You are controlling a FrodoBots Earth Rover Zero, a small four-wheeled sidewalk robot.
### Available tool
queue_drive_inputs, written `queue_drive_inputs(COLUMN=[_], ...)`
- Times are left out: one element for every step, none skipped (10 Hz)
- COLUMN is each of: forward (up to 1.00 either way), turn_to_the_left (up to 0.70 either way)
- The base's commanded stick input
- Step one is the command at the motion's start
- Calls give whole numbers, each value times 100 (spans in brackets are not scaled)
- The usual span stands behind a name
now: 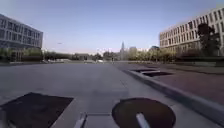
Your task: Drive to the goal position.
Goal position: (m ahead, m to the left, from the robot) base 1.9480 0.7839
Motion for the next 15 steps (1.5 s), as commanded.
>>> queue_drive_inputs(forward=[60,60,60,60,60,60,60,60,60,60,60,60,60,60,60], turn_to_the_left=[2,0,0,0,0,0,0,0,0,0,0,0,0,0,6])
